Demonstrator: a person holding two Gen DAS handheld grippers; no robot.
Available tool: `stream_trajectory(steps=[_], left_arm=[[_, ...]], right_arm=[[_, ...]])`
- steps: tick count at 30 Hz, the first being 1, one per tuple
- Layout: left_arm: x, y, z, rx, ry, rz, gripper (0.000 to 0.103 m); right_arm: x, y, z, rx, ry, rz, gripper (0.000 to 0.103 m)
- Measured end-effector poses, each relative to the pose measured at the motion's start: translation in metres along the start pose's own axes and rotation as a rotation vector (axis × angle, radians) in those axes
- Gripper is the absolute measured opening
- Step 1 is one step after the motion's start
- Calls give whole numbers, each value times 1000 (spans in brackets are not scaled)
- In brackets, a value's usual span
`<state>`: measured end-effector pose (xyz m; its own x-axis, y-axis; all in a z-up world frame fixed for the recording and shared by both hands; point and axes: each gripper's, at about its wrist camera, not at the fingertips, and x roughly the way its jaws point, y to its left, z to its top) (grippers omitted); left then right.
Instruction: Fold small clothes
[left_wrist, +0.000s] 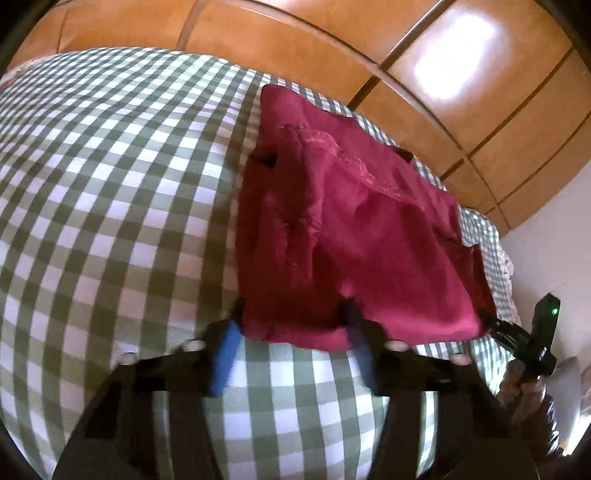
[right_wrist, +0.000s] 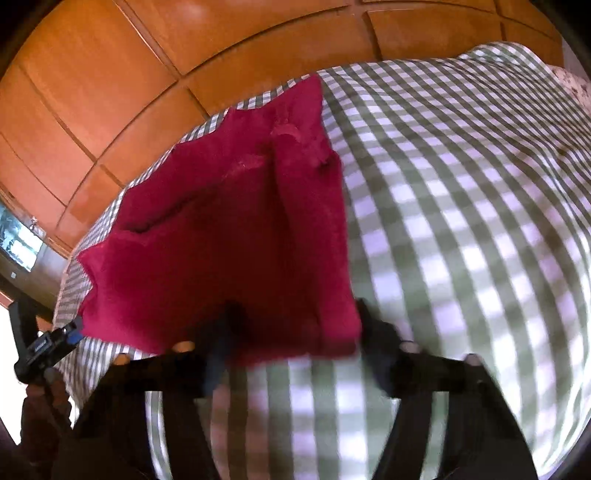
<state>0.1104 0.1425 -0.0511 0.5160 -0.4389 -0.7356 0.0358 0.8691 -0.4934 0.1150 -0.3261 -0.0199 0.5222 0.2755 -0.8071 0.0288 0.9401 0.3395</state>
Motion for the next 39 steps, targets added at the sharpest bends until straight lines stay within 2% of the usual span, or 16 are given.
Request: stream_trajectory(steps=[1,2,5,12,19,21,22,23,24,25,26,30,33,36,38,39], left_arm=[[2,0,0,-2,9,-7,27],[1,-1,-1,1,6,0,23],[-8,-5,-9,26,-5,8,18],[-38,-12,-46,28,6,-21,18],[-72,-20,-105,40,47,-23,18],[-78,-24,-113,58,47,4,24],[-80,-26,-113,65,44,22,27],[-83,-26,-111,75,36,46,41],[-85,-27,-108,80,20,62,60],[-89,-27,-101,81,-21,77,68],[-91,-28,-95,84,-52,85,72],[-79,-33,-65,116,-76,124,72],[-65,-38,-48,159,-80,153,72],[-46,-38,-35,165,-51,179,71],[-35,-33,-31,154,-33,179,67],[-31,-33,-31,156,-23,180,66]], right_arm=[[2,3,0,-9,5,-1,36],[3,4,1,-11,7,1,31],[-9,3,-3,-14,-10,13,26],[-49,0,-28,-49,-5,42,26],[-72,-13,-82,-78,104,50,26],[-76,-15,-88,-84,121,53,30],[-79,-17,-87,-78,117,46,40],[-83,-20,-84,-65,99,45,47],[-86,-23,-80,-54,80,45,49],[-90,-25,-73,-40,51,35,54],[-92,-25,-66,-38,29,24,55],[-88,-20,-40,-64,-36,-30,55],[-71,-10,-22,-88,-45,-59,52],[-44,-7,-9,-83,-24,-57,44],[-25,-4,-6,-81,6,-64,28],[-19,-4,-9,-84,16,-59,24]])
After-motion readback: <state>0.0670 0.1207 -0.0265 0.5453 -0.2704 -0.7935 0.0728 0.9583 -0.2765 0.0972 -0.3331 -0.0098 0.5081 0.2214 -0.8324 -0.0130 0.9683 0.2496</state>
